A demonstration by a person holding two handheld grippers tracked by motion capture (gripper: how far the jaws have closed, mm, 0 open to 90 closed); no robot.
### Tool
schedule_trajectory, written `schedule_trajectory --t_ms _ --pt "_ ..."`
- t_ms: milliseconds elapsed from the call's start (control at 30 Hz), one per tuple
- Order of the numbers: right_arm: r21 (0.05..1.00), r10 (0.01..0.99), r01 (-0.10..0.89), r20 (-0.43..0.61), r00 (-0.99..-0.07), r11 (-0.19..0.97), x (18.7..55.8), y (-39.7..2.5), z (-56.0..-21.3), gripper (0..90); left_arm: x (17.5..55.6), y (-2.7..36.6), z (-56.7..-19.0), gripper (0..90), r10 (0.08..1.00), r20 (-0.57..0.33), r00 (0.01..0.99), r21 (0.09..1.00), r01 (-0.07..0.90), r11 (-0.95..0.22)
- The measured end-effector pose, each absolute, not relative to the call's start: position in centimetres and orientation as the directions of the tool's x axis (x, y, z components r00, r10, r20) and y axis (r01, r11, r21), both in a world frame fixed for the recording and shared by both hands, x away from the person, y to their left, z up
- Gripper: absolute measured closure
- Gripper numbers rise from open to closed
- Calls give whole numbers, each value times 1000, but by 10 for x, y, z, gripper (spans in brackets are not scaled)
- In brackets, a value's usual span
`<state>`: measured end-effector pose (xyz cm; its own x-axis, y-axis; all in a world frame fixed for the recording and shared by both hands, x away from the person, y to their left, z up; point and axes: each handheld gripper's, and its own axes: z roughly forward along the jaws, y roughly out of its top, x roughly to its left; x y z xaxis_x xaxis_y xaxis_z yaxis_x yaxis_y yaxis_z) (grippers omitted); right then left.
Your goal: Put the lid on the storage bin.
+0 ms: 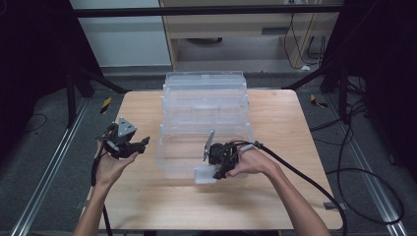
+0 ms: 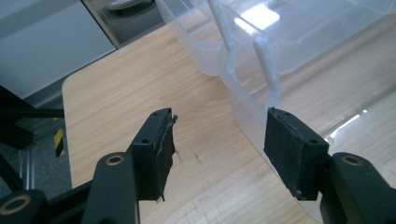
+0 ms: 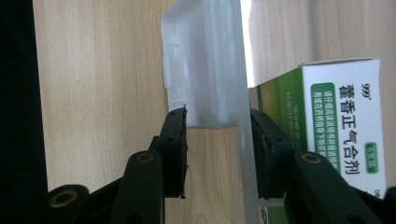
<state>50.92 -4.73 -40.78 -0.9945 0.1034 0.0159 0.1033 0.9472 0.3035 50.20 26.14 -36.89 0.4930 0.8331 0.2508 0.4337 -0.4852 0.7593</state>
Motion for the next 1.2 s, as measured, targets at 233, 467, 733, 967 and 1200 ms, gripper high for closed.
schedule_trajectory --t_ms 233,467,733,967,1200 --pt "302 108 107 14 -994 947 509 -47 -408 611 510 252 -359 419 816 273 510 751 417 -512" --pt "304 109 109 15 -994 947 509 -47 -408 611 517 245 -346 419 790 321 522 730 395 -557" --pt "304 106 105 13 -994 947 509 -47 -408 611 526 236 -331 424 758 351 549 717 363 -595" --pt "305 107 105 12 -994 947 508 -47 -408 611 536 225 -322 423 706 394 588 681 330 -654" --pt "306 102 100 10 -995 947 508 -47 -408 612 545 217 -310 419 652 435 621 647 288 -706"
